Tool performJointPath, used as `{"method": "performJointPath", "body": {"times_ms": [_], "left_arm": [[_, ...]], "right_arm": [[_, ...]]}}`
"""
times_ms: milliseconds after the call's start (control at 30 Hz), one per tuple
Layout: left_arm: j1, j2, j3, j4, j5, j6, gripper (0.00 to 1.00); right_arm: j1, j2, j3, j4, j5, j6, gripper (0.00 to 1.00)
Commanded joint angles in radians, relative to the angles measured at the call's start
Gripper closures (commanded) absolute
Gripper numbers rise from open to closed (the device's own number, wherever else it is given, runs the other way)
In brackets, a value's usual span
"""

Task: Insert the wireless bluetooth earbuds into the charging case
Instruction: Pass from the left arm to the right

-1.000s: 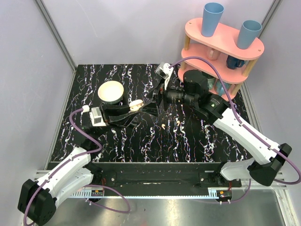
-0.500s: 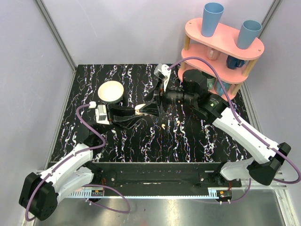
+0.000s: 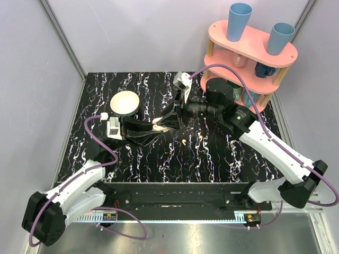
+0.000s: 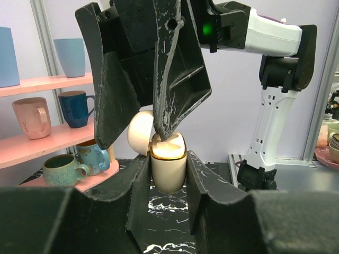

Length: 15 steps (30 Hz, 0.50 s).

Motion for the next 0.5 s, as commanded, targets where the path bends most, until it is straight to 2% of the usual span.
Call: {"method": "performJointPath", "body": {"times_ms": [0, 133, 167, 267, 367, 433, 467], "left_arm": [[-0.001, -0.002, 0.057, 0.117, 0.026, -0.017, 1.00], [-0.001, 0.005, 0.056, 0.128, 0.022, -0.029, 1.00], [-0.001, 0.007, 0.057, 0.131, 0.023, -0.034, 1.00], [-0.001, 0.011, 0.059, 0.129, 0.020, -0.042, 0.99], [-0.001, 0.014, 0.053, 0.129, 0.003, -0.043, 0.94], [-0.001, 0.015, 0.050, 0.131, -0.011, -0.045, 0.92], [-0.001, 0.015, 0.048, 0.129, -0.015, -0.045, 0.85]], "right_arm": [[-0.002, 0.003, 0.018, 0.000, -0.012, -0.021, 0.45], [-0.002, 0.002, 0.024, -0.015, -0.015, -0.036, 0.49], [-0.002, -0.002, 0.022, -0.015, -0.014, -0.040, 0.57], [-0.002, -0.006, 0.024, -0.014, -0.012, -0.047, 0.63], [-0.002, -0.008, 0.028, -0.010, -0.027, -0.047, 0.67], [-0.002, -0.009, 0.027, -0.007, -0.037, -0.047, 0.74], [-0.004, -0.011, 0.027, -0.006, -0.038, -0.047, 0.75]]}}
